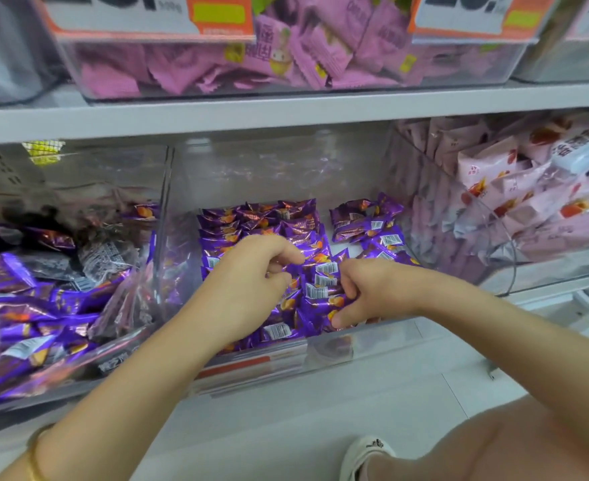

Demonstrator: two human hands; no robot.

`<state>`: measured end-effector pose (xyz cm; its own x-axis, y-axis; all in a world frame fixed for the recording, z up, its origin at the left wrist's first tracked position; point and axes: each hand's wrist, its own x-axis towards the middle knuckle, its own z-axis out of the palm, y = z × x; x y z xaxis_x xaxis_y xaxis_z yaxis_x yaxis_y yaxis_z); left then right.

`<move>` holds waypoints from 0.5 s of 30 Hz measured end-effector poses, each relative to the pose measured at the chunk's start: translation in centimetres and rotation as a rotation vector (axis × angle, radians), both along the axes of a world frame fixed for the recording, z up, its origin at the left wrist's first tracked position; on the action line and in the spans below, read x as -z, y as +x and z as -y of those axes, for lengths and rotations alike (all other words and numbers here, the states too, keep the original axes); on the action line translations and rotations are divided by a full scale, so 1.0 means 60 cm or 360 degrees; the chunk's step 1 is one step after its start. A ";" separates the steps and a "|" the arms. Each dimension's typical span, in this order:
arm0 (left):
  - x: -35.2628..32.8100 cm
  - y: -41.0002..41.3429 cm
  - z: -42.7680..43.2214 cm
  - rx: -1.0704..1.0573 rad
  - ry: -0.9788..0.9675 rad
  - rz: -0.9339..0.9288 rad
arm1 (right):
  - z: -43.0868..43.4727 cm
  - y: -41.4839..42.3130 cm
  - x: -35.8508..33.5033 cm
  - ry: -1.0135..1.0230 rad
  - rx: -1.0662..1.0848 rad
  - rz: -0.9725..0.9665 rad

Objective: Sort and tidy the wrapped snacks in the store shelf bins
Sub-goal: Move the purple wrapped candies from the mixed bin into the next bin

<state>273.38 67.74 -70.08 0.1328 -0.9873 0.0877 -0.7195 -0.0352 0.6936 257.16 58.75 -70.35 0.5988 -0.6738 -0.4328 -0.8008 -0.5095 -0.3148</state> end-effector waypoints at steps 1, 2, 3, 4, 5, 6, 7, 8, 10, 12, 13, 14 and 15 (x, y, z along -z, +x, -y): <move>-0.014 0.003 -0.008 0.0015 -0.0046 -0.0005 | -0.003 0.001 -0.007 -0.0042 -0.0005 -0.0036; -0.029 0.007 -0.018 0.0029 -0.0092 -0.0017 | -0.005 0.002 -0.016 -0.0108 -0.0007 -0.0050; -0.044 0.013 -0.029 0.0036 -0.0134 -0.0041 | -0.007 0.005 -0.026 -0.0201 -0.0006 -0.0027; -0.057 0.020 -0.041 0.0029 -0.0172 -0.0081 | -0.010 0.009 -0.036 -0.0295 -0.0002 0.0048; -0.070 0.028 -0.054 0.0001 -0.0214 -0.0140 | -0.014 0.017 -0.046 -0.0350 0.0014 0.0189; -0.081 0.037 -0.067 -0.0040 -0.0261 -0.0202 | -0.022 0.029 -0.056 -0.0351 0.0026 0.0373; -0.090 0.047 -0.081 -0.0089 -0.0313 -0.0244 | -0.033 0.046 -0.064 -0.0331 0.0013 0.0552; -0.096 0.060 -0.094 -0.0145 -0.0371 -0.0237 | -0.048 0.068 -0.072 -0.0329 -0.0037 0.0678; -0.101 0.094 -0.117 -0.0257 -0.0456 -0.0124 | -0.080 0.117 -0.082 -0.0378 -0.0178 0.0852; -0.100 0.145 -0.138 -0.0389 -0.0468 0.0053 | -0.104 0.173 -0.087 -0.0472 -0.0345 0.0957; -0.098 0.174 -0.148 -0.0469 -0.0450 0.0158 | -0.113 0.201 -0.089 -0.0558 -0.0434 0.0946; -0.096 0.205 -0.159 -0.0564 -0.0432 0.0265 | -0.120 0.228 -0.091 -0.0661 -0.0511 0.0925; -0.093 0.236 -0.171 -0.0667 -0.0423 0.0364 | -0.125 0.254 -0.095 -0.0758 -0.0563 0.0919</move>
<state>287.53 78.02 -64.49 0.4587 -0.7936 0.3998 -0.8149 -0.1963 0.5453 272.41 66.23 -64.67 0.8506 -0.4372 0.2921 -0.3463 -0.8839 -0.3144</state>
